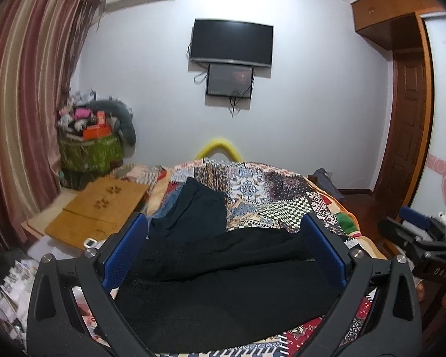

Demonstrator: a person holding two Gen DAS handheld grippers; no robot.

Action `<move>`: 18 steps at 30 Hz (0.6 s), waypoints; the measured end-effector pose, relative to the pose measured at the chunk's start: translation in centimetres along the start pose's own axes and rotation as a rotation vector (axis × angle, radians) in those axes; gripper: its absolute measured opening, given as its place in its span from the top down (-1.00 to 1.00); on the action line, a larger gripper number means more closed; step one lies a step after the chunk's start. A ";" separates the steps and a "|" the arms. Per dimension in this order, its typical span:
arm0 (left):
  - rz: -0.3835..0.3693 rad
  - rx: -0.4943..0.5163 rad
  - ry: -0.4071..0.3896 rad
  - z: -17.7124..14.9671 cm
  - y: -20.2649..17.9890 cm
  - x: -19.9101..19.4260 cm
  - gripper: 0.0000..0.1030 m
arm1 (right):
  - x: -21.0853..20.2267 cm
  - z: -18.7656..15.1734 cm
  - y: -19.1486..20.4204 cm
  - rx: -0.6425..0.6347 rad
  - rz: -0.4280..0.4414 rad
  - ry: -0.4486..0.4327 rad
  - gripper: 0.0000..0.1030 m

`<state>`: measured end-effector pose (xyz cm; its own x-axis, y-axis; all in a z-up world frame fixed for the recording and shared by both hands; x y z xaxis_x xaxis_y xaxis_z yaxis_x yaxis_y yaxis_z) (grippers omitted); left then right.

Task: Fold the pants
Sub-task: 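Lower both tools onto the black trousers and close on the waistband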

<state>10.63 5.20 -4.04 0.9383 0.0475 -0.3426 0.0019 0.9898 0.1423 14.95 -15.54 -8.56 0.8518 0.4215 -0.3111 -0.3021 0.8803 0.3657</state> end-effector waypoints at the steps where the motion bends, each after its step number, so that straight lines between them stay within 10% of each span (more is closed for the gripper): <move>1: -0.006 -0.013 0.010 -0.2 0.6 0.7 -1.00 | 0.8 -0.2 -0.2 -0.006 -0.007 0.012 -0.99; 18: 0.057 0.038 0.459 -7.6 12.1 21.5 -1.00 | 15.1 -0.9 -4.7 -0.080 -0.069 0.229 -0.99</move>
Point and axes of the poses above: each gripper's, at about its wrist camera, not at the fingertips, and x roughly the way its jaws point, y to its left, z to its top, the point moved 7 cm from there along x, roughly the way its jaws point, and after that the axes turned 15 degrees about x, right-handed, at the moved point
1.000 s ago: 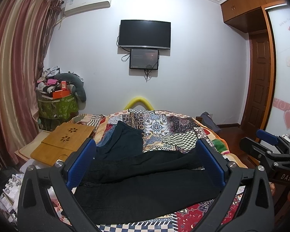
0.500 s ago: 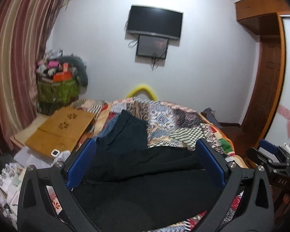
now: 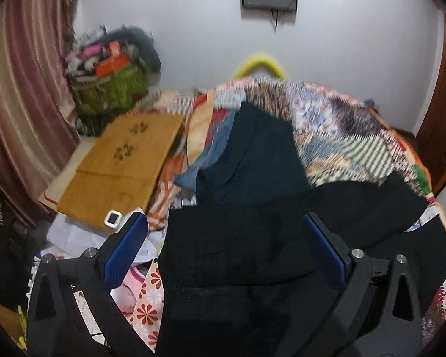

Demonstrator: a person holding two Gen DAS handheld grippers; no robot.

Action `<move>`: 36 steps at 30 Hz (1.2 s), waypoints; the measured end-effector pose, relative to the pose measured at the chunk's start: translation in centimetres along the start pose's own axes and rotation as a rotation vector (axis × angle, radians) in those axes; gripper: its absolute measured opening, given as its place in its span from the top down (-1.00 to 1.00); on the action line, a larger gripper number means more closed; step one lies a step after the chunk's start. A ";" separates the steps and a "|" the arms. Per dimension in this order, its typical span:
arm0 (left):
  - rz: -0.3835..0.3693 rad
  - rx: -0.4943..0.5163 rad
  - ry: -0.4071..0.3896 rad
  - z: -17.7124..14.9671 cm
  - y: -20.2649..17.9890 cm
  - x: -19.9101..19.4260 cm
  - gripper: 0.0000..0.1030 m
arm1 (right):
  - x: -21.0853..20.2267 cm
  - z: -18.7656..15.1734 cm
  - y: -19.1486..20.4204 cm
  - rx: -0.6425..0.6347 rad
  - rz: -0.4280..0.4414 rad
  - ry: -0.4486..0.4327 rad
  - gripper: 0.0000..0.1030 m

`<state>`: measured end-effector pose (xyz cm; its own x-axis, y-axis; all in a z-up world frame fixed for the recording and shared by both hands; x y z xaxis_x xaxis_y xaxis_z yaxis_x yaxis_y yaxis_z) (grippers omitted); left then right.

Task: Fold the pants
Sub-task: 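Lower both tools onto the black trousers and close on the waistband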

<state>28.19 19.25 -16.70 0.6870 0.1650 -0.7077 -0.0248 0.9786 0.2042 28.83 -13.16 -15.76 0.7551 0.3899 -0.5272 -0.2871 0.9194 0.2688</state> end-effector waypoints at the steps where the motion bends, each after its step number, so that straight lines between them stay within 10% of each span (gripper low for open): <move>1: -0.020 -0.006 0.027 -0.2 0.5 1.8 -1.00 | 1.1 0.0 -0.3 -0.001 -0.007 0.021 -0.99; 16: -0.062 -0.101 0.339 -6.2 5.5 18.6 -0.68 | 14.3 -2.1 -3.0 -0.074 -0.002 0.363 -0.99; 21: -0.122 -0.152 0.423 -7.5 5.7 22.5 -0.13 | 18.4 -2.9 -3.2 -0.105 0.003 0.494 -0.93; 32: -0.147 -0.207 0.412 -7.7 5.9 23.5 0.55 | 22.7 -5.3 -3.1 -0.093 -0.001 0.589 -0.48; 36: -0.085 -0.111 0.397 -7.2 5.3 22.4 0.79 | 21.7 -5.5 -2.5 -0.118 0.019 0.553 0.03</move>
Point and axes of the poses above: each gripper's, at about its wrist camera, not at the fingertips, and x roughly the way its jaws point, y to its left, z to its top, the point moved 7 cm from there along x, roughly the way its jaws point, and after that the axes turned 15 degrees about x, right-handed, at the moved point
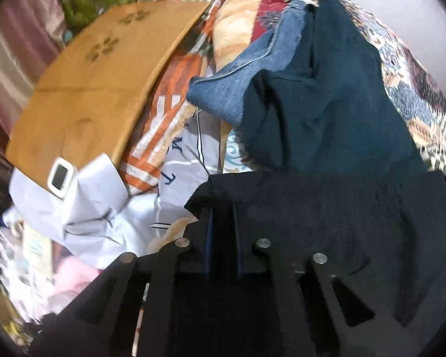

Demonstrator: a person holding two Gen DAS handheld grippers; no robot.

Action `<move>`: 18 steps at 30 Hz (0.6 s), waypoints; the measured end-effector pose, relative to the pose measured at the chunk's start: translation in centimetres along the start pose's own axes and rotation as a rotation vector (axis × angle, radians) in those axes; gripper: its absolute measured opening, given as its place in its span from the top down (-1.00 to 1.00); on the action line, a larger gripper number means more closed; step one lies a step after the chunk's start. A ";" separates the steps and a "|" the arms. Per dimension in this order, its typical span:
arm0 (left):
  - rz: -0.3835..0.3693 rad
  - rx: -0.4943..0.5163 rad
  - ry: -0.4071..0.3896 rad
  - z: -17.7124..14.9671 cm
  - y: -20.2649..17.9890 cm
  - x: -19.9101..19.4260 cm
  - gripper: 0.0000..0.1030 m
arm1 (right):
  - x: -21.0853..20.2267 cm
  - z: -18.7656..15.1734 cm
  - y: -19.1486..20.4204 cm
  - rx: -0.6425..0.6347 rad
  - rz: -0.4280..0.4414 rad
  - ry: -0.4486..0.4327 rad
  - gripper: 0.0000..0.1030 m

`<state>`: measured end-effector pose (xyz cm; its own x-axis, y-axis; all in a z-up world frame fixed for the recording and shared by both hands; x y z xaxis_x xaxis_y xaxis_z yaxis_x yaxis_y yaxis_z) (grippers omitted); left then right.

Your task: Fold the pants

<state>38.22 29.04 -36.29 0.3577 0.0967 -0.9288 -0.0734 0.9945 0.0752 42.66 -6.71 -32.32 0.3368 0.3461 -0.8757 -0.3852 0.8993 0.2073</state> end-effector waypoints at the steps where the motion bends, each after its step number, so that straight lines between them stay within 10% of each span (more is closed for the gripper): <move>1: 0.013 0.013 -0.009 0.1 0.0 -0.4 0.80 | -0.1 0.0 0.1 -0.002 0.002 0.000 0.23; 7: 0.086 0.060 -0.122 2.1 -0.3 -5.1 0.83 | -1.0 0.6 0.8 -0.044 -0.019 -0.019 0.86; 18: 0.079 0.064 -0.338 4.4 -1.4 -16.0 0.87 | -11.0 4.1 0.9 0.007 -0.012 -0.276 0.88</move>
Point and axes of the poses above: each gripper's, at about its wrist camera, not at the fingertips, and x roughly the way its jaws point, y to its left, z to its top, the point moved 7 cm from there along x, roughly the way its jaws point, and after that the axes turned 15 degrees about x, right-handed, at the moved point
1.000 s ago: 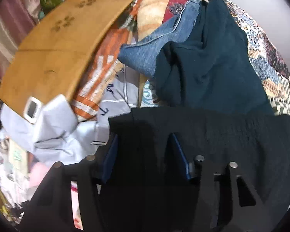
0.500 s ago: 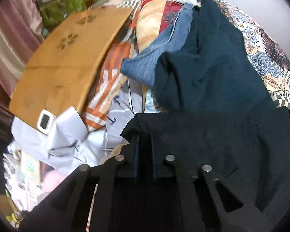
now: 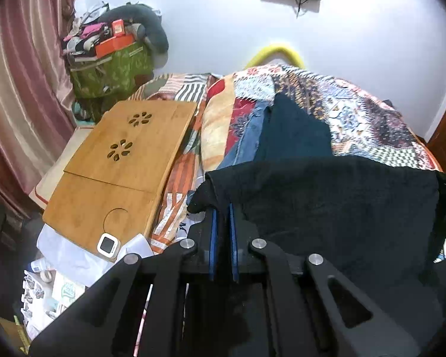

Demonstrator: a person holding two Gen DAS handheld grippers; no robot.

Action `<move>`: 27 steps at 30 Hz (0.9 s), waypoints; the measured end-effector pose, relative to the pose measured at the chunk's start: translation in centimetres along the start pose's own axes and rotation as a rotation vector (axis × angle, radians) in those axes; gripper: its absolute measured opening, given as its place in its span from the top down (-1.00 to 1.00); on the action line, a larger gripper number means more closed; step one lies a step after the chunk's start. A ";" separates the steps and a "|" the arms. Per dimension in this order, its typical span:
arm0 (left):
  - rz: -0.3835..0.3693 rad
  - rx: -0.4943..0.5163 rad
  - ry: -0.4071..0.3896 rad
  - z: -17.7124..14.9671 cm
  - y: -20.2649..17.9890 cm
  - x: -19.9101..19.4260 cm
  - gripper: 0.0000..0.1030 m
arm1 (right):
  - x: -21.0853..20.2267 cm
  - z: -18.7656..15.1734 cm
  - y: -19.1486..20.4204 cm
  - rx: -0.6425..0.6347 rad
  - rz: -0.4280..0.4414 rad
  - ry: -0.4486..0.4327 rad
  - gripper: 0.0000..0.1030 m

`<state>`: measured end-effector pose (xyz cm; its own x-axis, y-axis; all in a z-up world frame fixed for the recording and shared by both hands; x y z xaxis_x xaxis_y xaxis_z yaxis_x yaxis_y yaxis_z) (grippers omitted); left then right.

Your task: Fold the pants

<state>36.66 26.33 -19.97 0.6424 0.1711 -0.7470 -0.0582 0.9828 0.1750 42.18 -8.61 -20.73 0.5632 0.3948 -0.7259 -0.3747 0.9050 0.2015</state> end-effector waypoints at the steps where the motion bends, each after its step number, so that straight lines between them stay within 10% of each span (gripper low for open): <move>1: 0.003 0.005 0.000 -0.1 -0.2 -0.4 0.87 | -0.8 -0.1 0.1 -0.007 0.001 -0.009 0.88; 27: -0.080 -0.110 0.187 -19.5 -0.6 -5.2 0.99 | -8.8 -17.3 3.5 -0.049 0.070 0.094 0.88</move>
<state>18.43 26.14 -28.68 0.4958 0.0923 -0.8635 -0.1025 0.9936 0.0474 23.20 -11.68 -25.03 0.4634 0.4384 -0.7701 -0.4476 0.8658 0.2235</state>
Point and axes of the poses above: each gripper's, at about its wrist camera, not at the fingertips, and x roughly the way its jaws point, y to its left, z to its top, the point moved 7 cm from there along x, roughly the way its jaws point, and after that the axes turned 15 degrees about x, right-handed, at the moved point
